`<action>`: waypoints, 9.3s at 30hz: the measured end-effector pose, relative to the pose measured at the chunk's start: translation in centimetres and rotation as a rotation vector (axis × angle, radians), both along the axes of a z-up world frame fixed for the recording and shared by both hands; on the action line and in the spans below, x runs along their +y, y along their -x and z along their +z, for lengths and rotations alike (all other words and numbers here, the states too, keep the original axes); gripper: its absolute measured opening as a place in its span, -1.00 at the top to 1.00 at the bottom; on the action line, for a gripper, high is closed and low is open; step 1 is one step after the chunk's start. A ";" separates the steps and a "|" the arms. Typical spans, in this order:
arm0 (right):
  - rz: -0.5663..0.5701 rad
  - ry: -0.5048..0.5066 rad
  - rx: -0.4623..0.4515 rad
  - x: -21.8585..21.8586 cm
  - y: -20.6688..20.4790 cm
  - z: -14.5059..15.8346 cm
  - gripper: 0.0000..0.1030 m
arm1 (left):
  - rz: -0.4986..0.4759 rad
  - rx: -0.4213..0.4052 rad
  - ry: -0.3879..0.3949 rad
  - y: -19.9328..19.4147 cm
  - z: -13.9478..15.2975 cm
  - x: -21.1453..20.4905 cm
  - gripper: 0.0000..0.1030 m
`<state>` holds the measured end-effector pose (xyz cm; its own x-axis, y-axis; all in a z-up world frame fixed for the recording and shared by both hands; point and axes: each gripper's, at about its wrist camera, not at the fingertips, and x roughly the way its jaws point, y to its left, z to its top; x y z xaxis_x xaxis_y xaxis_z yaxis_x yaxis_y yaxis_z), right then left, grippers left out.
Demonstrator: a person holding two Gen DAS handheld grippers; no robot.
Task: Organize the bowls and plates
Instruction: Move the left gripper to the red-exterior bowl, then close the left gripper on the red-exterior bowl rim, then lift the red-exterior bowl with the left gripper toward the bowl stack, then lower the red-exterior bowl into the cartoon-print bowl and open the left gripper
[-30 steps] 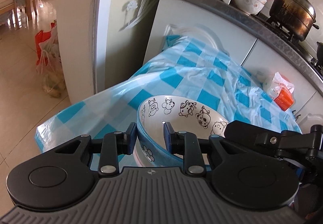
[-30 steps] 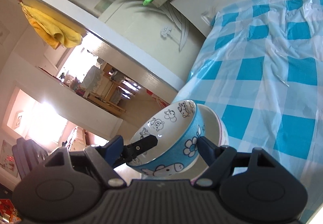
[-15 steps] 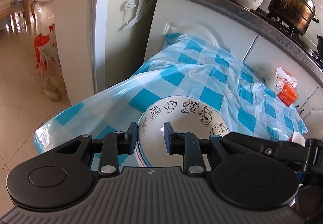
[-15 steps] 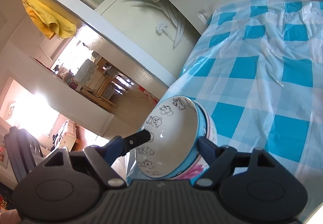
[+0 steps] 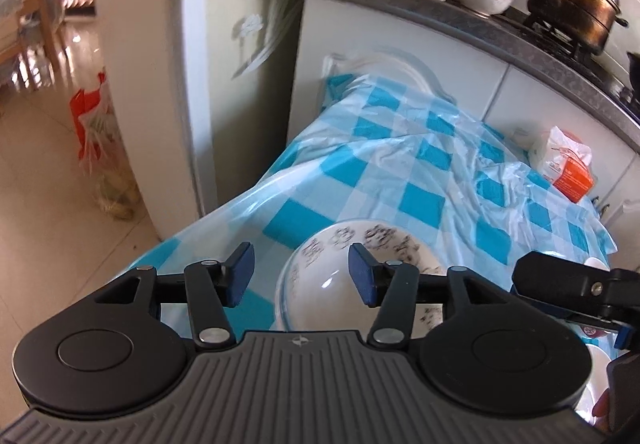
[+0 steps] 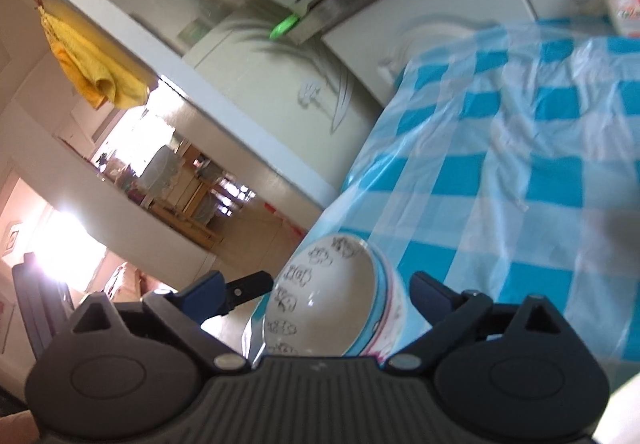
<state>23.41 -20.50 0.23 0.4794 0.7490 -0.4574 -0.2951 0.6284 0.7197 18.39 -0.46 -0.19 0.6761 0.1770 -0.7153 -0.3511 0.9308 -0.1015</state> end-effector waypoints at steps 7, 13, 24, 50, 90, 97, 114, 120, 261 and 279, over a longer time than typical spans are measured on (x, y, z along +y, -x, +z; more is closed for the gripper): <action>-0.089 0.021 -0.024 -2.8 1.0 0.8 -0.93 | -0.117 0.011 0.001 -2.2 1.1 -3.1 -0.34; -0.182 0.033 -0.016 -5.7 2.1 0.6 -0.93 | -0.215 0.021 -0.006 -4.0 1.1 -6.4 -0.35; -0.334 0.077 0.004 -10.4 4.8 0.1 -0.94 | -0.362 0.093 -0.049 -6.8 -1.1 -12.5 -0.47; -0.601 0.305 -0.008 -16.6 6.7 -0.5 -0.97 | -0.491 0.179 -0.043 -11.1 -5.0 -18.6 -0.99; -0.771 0.222 0.084 -24.3 6.0 -4.5 -0.97 | -0.604 0.132 0.241 -14.9 -5.9 -23.0 -0.88; -0.729 0.130 0.105 -23.9 5.0 -5.5 -0.75 | -0.627 0.166 0.265 -15.5 -6.9 -23.6 -0.52; -0.700 0.129 0.173 -23.1 3.7 -6.9 -0.20 | -0.669 0.184 0.238 -16.3 -8.4 -25.1 0.39; -0.675 0.141 0.160 -22.2 3.4 -6.6 -0.07 | -0.671 0.176 0.248 -16.2 -8.3 -24.9 0.52; -0.387 0.059 -0.088 7.6 5.2 -1.0 -0.78 | -0.307 -0.177 0.192 2.6 -4.7 4.3 0.85; -0.635 0.095 -0.127 4.0 12.3 -0.7 -0.97 | -0.320 -0.212 0.109 5.2 -3.3 4.3 0.46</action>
<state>11.15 -16.46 -0.48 0.8697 0.2617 -0.4185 0.0755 0.7674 0.6367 13.23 3.87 -3.51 0.8196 -0.1353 -0.5568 -0.0062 0.9696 -0.2446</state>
